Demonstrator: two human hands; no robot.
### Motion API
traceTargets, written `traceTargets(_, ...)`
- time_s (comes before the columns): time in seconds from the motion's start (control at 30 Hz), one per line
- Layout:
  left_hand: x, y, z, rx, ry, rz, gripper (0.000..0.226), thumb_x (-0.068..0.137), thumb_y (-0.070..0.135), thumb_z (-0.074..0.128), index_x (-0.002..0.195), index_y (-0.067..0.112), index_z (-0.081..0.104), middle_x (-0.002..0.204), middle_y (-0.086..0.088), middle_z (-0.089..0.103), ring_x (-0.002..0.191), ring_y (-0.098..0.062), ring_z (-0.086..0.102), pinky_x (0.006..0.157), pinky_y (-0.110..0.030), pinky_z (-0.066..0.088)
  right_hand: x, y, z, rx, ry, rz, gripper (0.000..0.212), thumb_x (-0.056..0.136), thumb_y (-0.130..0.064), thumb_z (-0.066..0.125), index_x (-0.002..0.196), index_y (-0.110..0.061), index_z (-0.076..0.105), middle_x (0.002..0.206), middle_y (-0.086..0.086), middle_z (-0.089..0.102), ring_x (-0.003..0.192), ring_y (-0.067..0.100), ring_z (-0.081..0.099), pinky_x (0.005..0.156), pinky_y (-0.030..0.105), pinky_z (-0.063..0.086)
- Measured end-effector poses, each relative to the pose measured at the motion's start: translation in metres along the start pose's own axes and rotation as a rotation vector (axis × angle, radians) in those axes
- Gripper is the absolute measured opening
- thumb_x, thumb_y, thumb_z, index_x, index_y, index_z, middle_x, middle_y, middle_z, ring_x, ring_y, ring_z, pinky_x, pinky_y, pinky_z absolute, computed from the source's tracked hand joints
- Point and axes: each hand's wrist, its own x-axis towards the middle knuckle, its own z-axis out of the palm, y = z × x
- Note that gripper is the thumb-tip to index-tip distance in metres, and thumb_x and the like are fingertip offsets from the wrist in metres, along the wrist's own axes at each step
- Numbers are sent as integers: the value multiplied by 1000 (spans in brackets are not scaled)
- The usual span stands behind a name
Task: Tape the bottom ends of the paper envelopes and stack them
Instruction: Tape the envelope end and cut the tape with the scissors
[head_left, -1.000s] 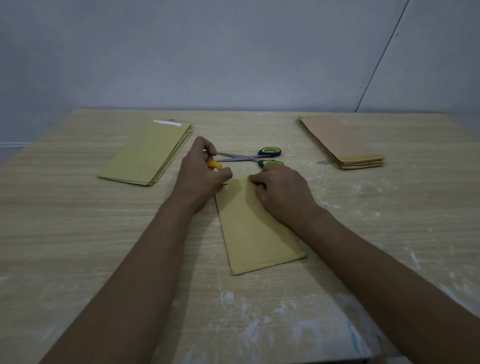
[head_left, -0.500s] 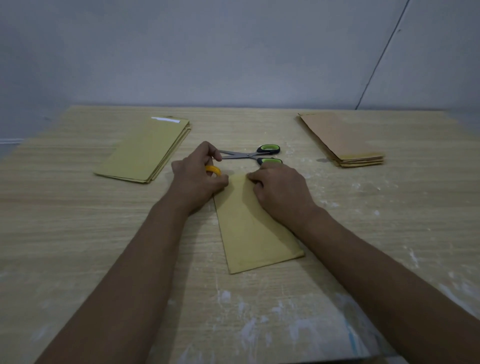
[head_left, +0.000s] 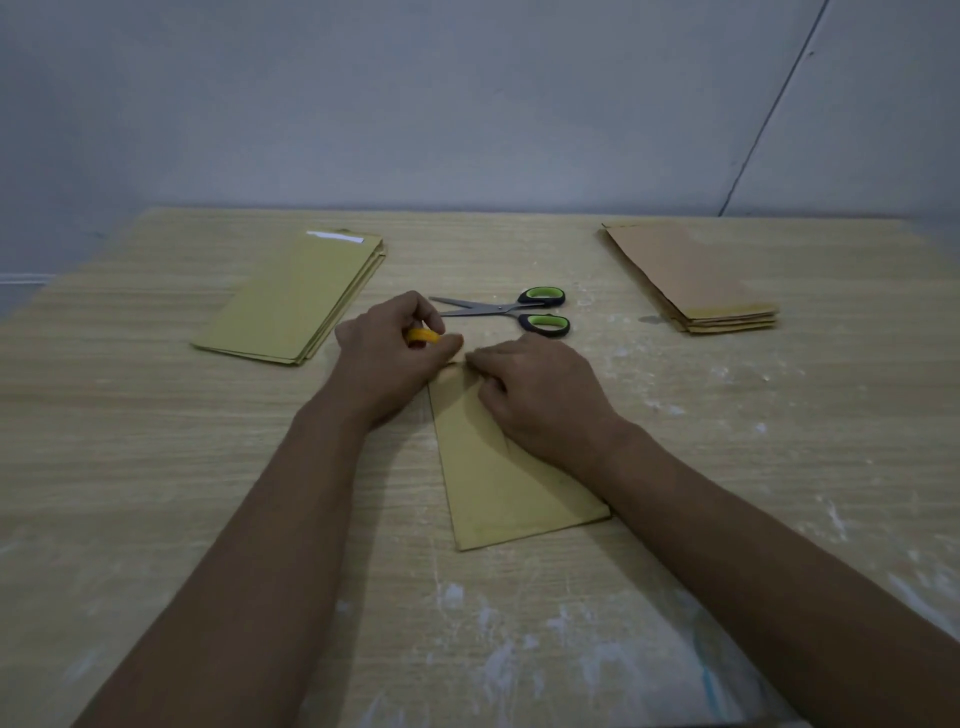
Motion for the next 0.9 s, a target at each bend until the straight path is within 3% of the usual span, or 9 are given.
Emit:
traceTargets(0.13,2,-2,-6,-224,2,-46,11,90,19,67,86,13,59,66,-6,49,62,-12,45,58,-24,37,0,-2,2,-66,53,-13,44,84,-25,48,122,-19,70,77,2,69,67,26,61,52,28,34)
traceTargets(0.23,3,-4,-8,-215,45,-48,19,83,13,69,92,15,52,61,0,43,55,-13,38,55,-29,33,2,-3,3,-110,46,-38,42,83,-24,50,119,-18,71,78,4,70,65,28,63,51,29,38)
traceTargets(0.3,3,-3,-8,-218,46,-55,26,79,8,70,93,17,50,61,0,41,54,-12,35,52,-27,32,3,-5,3,-123,36,-61,40,85,-21,51,120,-18,71,86,6,72,70,31,65,55,31,45)
traceTargets(0.4,1,-1,-7,-222,47,-50,32,75,3,71,93,16,48,63,-1,40,51,-9,32,46,-21,29,5,-8,3,-150,-68,-61,44,97,-22,43,139,-24,55,117,5,67,101,30,65,77,38,51)
traceTargets(0.53,-1,-6,-8,-167,24,-42,36,68,15,71,94,18,48,62,2,40,55,-13,31,55,-31,29,7,-9,3,-215,-104,-65,46,100,-22,36,146,-25,45,128,5,61,109,29,62,81,38,49)
traceTargets(0.8,-3,-14,-7,-72,0,18,34,68,24,67,95,25,48,62,9,42,55,-8,38,72,-35,31,4,-13,1,-232,-99,-89,51,102,-18,34,151,-31,33,115,7,62,90,32,64,65,35,31)
traceTargets(0.9,-5,-16,-8,-70,45,9,29,74,28,73,92,25,51,62,9,45,56,-6,42,75,-36,35,4,-16,-4,-276,-146,-98,51,104,-19,30,153,-32,29,117,7,56,91,30,61,67,35,32)
